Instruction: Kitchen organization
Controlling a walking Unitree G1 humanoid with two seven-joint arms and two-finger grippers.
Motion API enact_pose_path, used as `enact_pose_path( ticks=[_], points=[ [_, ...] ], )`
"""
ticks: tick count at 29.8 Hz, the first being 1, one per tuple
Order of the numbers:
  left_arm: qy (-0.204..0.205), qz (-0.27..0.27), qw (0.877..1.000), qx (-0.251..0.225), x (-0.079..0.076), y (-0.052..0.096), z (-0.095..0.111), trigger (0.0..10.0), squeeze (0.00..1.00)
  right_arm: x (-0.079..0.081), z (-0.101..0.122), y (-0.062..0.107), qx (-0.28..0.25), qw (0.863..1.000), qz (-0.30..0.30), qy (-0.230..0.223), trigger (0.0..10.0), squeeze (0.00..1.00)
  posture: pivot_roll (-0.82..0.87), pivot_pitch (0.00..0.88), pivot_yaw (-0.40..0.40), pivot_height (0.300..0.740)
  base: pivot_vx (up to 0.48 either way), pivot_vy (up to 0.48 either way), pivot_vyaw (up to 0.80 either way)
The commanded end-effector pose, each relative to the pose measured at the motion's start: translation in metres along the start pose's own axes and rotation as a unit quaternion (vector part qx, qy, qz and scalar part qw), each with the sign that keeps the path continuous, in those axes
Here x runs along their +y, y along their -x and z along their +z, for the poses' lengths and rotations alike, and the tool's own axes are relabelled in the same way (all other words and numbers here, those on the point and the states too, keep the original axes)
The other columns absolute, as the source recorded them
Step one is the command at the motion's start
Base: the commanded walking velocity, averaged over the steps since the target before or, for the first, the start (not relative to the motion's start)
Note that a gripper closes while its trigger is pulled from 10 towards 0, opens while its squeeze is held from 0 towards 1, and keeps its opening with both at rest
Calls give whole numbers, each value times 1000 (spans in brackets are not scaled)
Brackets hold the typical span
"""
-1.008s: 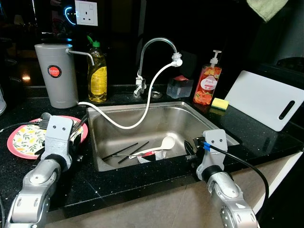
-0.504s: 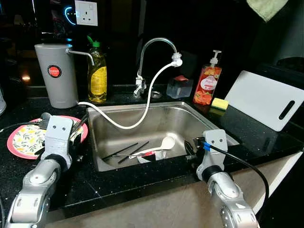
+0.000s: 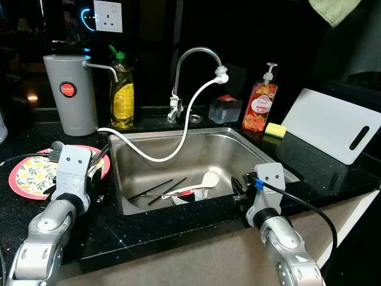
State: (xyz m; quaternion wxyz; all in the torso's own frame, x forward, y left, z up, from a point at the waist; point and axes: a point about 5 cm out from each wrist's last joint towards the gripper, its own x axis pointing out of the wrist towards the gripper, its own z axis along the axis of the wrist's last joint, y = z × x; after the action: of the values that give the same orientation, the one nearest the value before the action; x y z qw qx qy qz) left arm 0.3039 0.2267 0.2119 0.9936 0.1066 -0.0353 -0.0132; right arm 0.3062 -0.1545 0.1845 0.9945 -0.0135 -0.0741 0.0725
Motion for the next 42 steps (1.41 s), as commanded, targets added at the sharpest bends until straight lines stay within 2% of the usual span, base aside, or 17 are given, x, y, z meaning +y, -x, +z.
enact_pose_path(
  ticks=[1, 42],
  points=[
    [1, -5, 1000, -1, -3, -1, 0, 10000, 0, -3, -2, 1, 7, 1000, -6, 0, 10000, 0, -18, 0, -111, 740, 0, 0, 0],
    [3, -7, 1000, -3, -5, -2, 0, 10000, 0, -3, 1, 1, -3, 1000, -3, -3, 10000, 0, -25, 0, -111, 740, 0, 0, 0]
  ],
)
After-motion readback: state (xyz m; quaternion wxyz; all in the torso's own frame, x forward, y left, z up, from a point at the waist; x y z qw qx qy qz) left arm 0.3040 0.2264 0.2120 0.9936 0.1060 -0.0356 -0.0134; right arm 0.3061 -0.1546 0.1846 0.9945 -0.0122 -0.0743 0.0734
